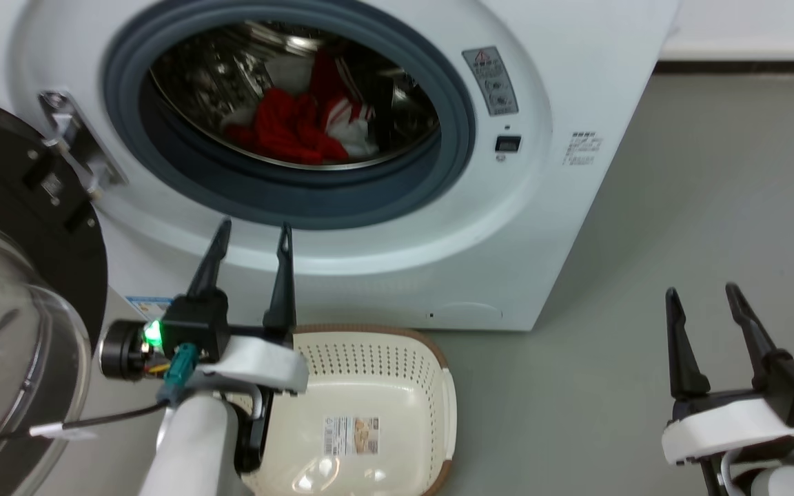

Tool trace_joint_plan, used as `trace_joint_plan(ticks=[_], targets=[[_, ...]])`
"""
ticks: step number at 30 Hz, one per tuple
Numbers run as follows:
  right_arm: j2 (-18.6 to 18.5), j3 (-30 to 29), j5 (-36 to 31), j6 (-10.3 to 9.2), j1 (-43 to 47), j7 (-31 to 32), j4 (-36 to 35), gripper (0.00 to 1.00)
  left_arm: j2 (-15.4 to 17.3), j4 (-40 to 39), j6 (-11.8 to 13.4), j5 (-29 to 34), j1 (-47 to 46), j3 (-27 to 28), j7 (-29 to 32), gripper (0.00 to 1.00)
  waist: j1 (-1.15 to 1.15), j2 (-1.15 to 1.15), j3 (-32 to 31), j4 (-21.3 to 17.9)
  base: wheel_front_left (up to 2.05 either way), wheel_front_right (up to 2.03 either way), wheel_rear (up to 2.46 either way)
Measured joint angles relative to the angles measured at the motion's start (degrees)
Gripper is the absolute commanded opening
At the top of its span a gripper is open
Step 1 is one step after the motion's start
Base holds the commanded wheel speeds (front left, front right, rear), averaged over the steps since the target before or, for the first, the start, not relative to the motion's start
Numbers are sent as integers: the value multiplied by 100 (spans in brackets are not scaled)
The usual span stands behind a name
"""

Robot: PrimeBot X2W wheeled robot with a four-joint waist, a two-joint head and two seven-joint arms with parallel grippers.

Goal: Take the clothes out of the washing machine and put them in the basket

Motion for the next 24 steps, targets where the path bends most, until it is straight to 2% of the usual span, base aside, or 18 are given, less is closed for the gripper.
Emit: trace_joint_plan(ticks=[13,20,24], targets=[[0,290,103,1,-750,-32,-669,100,67,375,218,108,-1610,198,0,100,1,0,1586,-191,0,0,0],[-1,416,261,0,-1013,-105,-648,100,305,960,270,182,-2658,323,0,100,2,0,2369,-418,0,0,0],[-1,556,379,0,-1131,-162,-523,100,611,1549,248,197,-3359,422,0,100,1,0,2666,-625,0,0,0]])
